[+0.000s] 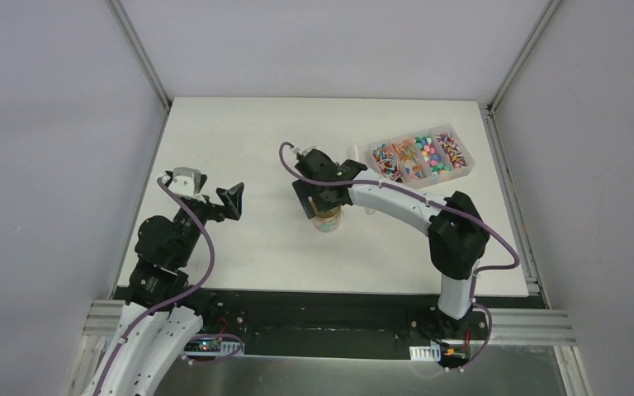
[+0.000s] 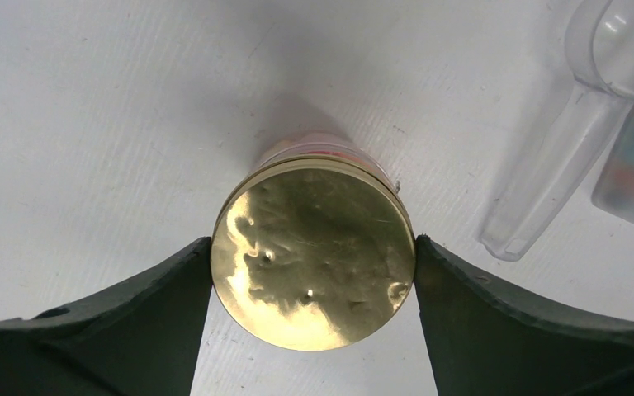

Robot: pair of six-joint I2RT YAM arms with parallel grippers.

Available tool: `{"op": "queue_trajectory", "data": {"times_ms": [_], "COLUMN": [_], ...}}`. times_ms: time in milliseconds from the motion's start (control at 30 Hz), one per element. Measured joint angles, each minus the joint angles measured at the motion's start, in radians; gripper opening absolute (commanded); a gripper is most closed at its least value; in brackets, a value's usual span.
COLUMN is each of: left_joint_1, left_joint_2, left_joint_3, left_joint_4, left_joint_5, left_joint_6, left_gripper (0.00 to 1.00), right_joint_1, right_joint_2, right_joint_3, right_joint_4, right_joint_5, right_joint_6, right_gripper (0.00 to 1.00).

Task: Pack the candies
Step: Close the box lid on the packing bottle.

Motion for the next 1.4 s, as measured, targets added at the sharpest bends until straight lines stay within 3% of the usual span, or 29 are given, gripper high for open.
{"op": "queue_trajectory", "data": {"times_ms": [533,700,1000,1200,1400], "left_joint_1": [0.000,0.000,0.000,0.000,0.000], "left_joint_2": [0.026,0.026,0.033,0.074,0.138], "left_joint_3": [0.000,0.000,0.000,-0.001,-0.001], "left_joint_4": [0.000,0.000,0.000,0.014,0.015], "left_joint_5": [0.001,0.001,0.001,-0.017,-0.079], "left_joint_6": [0.003,0.003,0.003,-0.045,-0.188], "left_gripper": [0.99,0.99,0.99,0.99,0.99], "right_joint_1": [0.000,0.001,0.001,0.001,0.000], "right_joint_2": [0.069,0.084,0.080,0.013,-0.176], "right_joint_3": [0.047,0.050,0.057,0.055,-0.043], "right_joint_4": [-0.049,-0.049,-0.048,-0.042,0.068], "right_joint_5": [0.034,0.031,0.031,0.046,0.090], "right_joint_6": [-0.006,-0.006,-0.004,0.003,0.024], "right_gripper": [0.89,1.00,1.00,1.00,1.00]}}
